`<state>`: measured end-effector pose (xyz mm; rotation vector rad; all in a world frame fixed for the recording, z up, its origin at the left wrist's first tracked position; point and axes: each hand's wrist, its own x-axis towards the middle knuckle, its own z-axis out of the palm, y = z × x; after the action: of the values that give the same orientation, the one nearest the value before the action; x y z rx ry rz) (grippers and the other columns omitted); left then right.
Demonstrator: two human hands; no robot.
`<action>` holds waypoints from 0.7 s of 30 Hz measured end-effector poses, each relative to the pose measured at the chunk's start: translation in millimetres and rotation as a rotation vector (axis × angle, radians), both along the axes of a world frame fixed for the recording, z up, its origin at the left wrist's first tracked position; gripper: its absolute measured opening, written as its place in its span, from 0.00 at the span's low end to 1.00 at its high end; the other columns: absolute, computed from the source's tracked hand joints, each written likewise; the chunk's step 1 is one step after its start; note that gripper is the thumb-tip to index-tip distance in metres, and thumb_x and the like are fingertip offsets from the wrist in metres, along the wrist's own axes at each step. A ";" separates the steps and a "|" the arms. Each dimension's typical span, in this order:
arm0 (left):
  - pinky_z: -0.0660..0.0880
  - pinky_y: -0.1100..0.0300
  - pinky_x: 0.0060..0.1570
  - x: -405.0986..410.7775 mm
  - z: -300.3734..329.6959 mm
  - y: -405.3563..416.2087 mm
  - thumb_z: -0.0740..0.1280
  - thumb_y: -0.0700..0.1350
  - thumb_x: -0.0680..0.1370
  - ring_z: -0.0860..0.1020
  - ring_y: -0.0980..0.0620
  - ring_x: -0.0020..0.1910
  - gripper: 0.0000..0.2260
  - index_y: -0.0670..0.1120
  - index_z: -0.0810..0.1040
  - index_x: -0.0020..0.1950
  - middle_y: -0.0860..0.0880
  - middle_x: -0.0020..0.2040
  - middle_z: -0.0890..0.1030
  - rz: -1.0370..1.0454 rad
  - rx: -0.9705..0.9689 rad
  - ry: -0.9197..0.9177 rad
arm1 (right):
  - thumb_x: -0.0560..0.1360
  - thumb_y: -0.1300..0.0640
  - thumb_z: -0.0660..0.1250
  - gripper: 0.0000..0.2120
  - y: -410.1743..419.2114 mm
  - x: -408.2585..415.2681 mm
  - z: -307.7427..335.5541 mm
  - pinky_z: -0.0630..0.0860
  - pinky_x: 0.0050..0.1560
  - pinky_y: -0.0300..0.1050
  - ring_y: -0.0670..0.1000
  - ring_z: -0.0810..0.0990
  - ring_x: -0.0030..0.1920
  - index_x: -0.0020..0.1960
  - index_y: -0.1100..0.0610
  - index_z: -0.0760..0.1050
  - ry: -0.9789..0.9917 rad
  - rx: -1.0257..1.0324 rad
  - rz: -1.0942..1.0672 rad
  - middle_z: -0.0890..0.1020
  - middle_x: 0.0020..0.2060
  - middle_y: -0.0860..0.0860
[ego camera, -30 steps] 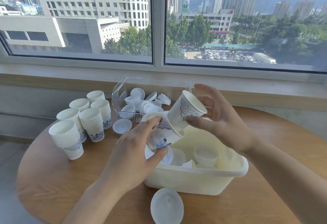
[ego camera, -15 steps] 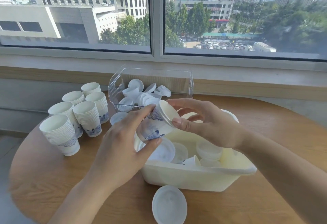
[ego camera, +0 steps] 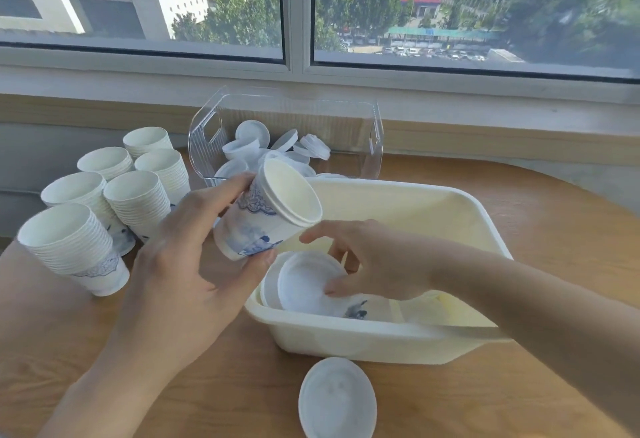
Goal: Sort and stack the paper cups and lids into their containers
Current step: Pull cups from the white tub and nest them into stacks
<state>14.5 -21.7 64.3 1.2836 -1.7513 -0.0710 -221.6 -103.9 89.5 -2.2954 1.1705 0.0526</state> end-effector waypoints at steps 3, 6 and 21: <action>0.71 0.70 0.59 1.9 -1.6 -0.9 0.76 0.49 0.73 0.78 0.59 0.57 0.30 0.53 0.72 0.74 0.59 0.63 0.79 -0.017 -0.035 0.013 | 0.77 0.49 0.73 0.26 -9.1 -14.3 7.0 0.75 0.54 0.43 0.40 0.78 0.46 0.72 0.38 0.69 0.000 -0.089 -0.054 0.80 0.52 0.41; 0.71 0.68 0.59 7.5 -2.0 -2.1 0.76 0.49 0.73 0.78 0.58 0.57 0.29 0.49 0.74 0.73 0.58 0.62 0.79 -0.012 -0.058 0.017 | 0.79 0.48 0.71 0.25 -15.6 -33.7 16.4 0.74 0.56 0.43 0.41 0.80 0.49 0.73 0.37 0.67 0.088 -0.236 -0.121 0.80 0.53 0.38; 0.65 0.73 0.61 -6.7 -1.6 -17.6 0.76 0.47 0.73 0.73 0.67 0.60 0.29 0.49 0.74 0.73 0.58 0.62 0.77 -0.051 -0.051 -0.021 | 0.84 0.49 0.65 0.19 -1.4 -14.5 -1.4 0.64 0.55 0.26 0.32 0.73 0.57 0.74 0.42 0.73 0.028 -0.092 0.228 0.75 0.58 0.32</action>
<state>7.8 -39.3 62.7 1.2072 -1.7928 -0.0424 -236.2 -105.3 88.1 -2.5085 0.9367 0.1189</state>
